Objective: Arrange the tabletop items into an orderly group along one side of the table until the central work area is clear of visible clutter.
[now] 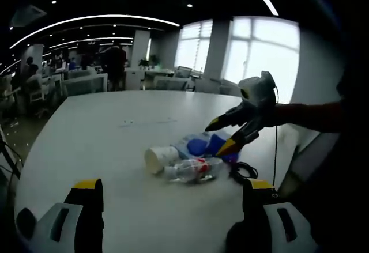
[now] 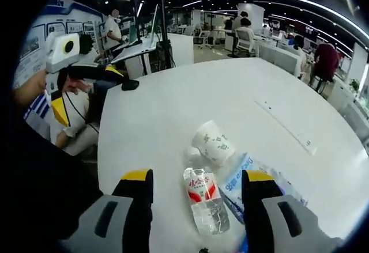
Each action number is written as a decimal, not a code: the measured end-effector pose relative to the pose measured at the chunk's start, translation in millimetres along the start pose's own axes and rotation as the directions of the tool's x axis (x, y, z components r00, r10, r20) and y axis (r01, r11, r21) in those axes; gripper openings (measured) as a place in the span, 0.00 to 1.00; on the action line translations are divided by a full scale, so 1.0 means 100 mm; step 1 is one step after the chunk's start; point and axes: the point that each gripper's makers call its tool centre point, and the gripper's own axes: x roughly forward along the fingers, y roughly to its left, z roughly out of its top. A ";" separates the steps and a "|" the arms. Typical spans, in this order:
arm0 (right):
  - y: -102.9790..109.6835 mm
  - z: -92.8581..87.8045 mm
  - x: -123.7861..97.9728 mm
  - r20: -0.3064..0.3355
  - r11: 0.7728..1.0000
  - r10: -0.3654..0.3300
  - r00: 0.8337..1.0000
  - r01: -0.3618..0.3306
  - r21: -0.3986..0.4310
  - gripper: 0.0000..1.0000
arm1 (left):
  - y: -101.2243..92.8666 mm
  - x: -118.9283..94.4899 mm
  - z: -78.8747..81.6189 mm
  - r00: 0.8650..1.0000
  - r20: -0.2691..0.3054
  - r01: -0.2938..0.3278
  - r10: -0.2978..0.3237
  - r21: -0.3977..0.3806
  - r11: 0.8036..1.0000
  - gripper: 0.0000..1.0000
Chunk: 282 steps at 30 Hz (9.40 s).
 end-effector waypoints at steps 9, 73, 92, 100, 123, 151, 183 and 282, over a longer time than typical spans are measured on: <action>-0.01 0.08 0.11 -0.006 1.000 0.022 1.000 -0.022 -0.005 0.54 | 0.08 -0.02 -0.02 1.000 0.001 -0.007 0.007 -0.006 1.000 1.00; 0.17 -0.29 1.22 -0.306 0.988 0.102 0.946 -0.131 -0.077 0.23 | 0.08 -0.07 -0.03 1.000 0.008 -0.007 0.007 -0.020 1.000 0.99; 0.17 -0.33 1.41 -0.333 0.958 0.110 0.937 -0.189 -0.214 0.20 | 0.10 -0.11 -0.12 0.999 0.010 -0.038 0.038 -0.076 0.996 0.98; 0.24 -0.35 1.39 -0.340 0.936 0.118 0.933 -0.218 -0.275 0.18 | 0.08 -0.11 -0.13 1.000 0.003 -0.028 0.029 -0.070 0.997 0.98; 0.16 0.01 0.55 -0.104 0.946 0.094 0.990 -0.122 -0.299 0.17 | -0.21 -0.04 -0.07 0.998 0.001 0.057 -0.057 -0.014 0.998 0.97; -0.32 -0.23 -0.57 0.206 0.994 -0.106 0.973 0.112 -0.017 0.18 | -0.68 0.26 0.01 0.983 -0.041 0.181 -0.178 0.074 0.981 0.96; -0.38 -0.53 -0.95 0.246 0.974 -0.178 0.953 0.135 0.180 0.20 | -0.82 0.43 0.19 0.981 -0.024 0.196 -0.194 0.121 0.973 0.95; -0.02 -1.86 -1.61 0.043 0.713 -0.455 0.890 0.335 0.617 0.86 | -2.05 2.10 0.56 0.975 0.060 0.187 -0.212 0.287 0.940 0.21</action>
